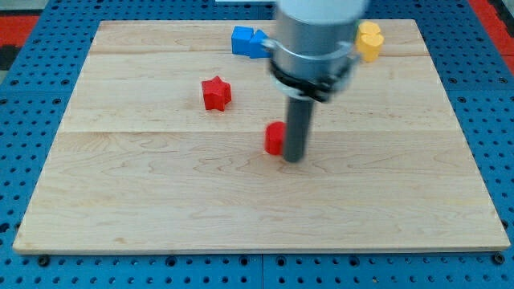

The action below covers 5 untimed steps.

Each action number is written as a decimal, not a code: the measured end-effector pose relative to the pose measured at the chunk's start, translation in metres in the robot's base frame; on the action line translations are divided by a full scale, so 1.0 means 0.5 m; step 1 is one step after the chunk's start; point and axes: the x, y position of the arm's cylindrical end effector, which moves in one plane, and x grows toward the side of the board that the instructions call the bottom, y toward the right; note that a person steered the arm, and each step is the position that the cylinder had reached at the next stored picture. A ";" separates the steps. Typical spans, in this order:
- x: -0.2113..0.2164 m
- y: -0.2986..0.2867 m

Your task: Separate the blue triangle from blue cube

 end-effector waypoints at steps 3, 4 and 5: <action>-0.191 0.061; -0.354 0.178; -0.493 0.152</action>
